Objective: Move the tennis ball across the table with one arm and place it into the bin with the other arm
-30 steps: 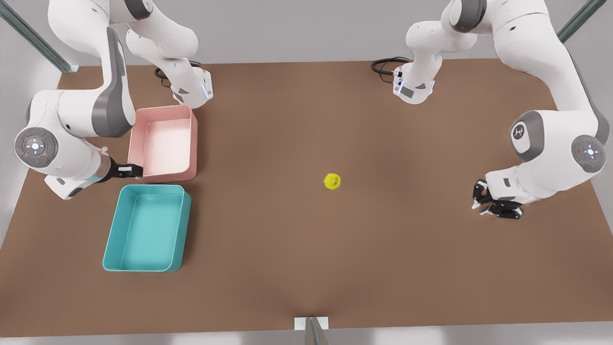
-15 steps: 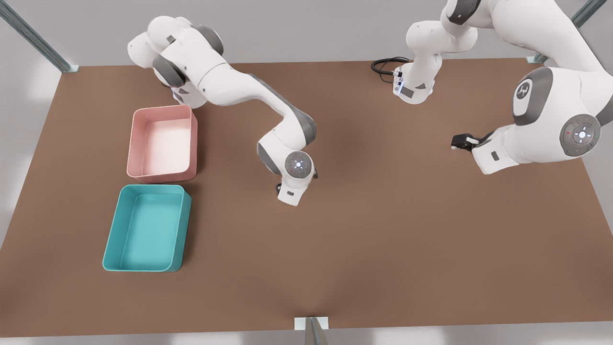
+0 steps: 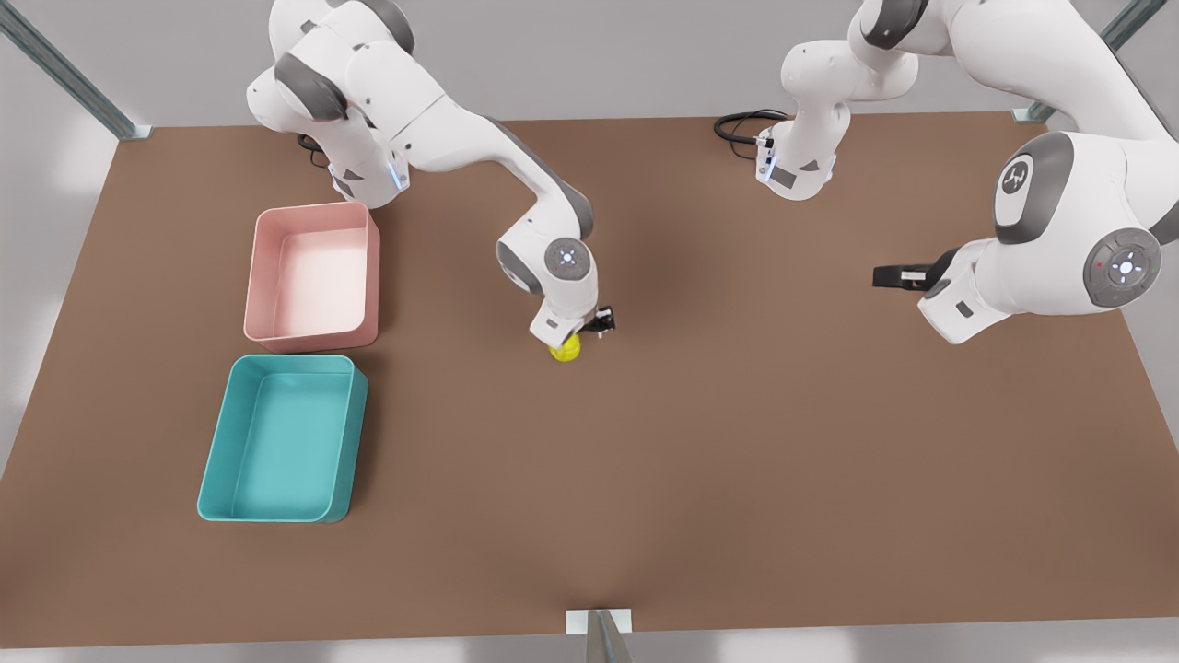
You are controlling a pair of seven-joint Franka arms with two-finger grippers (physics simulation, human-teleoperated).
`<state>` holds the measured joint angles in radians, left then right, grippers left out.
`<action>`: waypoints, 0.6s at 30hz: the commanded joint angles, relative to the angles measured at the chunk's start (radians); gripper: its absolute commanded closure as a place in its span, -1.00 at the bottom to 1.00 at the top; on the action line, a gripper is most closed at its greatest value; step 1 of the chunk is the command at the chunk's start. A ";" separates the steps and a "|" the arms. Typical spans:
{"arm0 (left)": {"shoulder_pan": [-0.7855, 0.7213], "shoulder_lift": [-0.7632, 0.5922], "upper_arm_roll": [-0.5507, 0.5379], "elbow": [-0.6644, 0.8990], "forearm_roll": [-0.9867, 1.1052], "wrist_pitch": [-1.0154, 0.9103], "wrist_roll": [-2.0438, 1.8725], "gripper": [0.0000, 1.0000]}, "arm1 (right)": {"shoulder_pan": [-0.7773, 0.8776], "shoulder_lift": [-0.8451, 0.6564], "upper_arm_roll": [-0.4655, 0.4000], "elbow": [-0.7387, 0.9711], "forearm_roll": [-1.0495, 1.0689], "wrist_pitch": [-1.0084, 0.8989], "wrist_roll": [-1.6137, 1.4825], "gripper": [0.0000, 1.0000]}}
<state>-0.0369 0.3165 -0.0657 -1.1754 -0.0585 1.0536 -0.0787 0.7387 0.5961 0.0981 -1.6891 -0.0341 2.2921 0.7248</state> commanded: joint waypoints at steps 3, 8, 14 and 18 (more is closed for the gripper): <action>0.000 -0.001 0.000 0.000 -0.001 -0.004 -0.168 -1.00 | -0.002 -0.002 -0.011 -0.058 -0.001 0.073 0.269 -1.00; 0.000 0.001 0.000 0.000 -0.001 -0.004 -0.168 -1.00 | -0.010 0.022 -0.018 -0.070 -0.013 0.086 0.268 -1.00; 0.000 0.001 -0.002 0.000 -0.001 -0.004 -0.170 -1.00 | 0.010 0.082 -0.017 -0.061 -0.013 0.156 0.274 -1.00; 0.000 0.001 -0.002 0.000 -0.001 -0.007 -0.170 -1.00 | 0.011 0.117 -0.017 -0.060 -0.015 0.176 0.272 -1.00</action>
<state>-0.0367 0.3188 -0.0666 -1.1754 -0.0602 1.0489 -0.1859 0.7498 0.7082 0.0813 -1.7494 -0.0490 2.4325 0.8989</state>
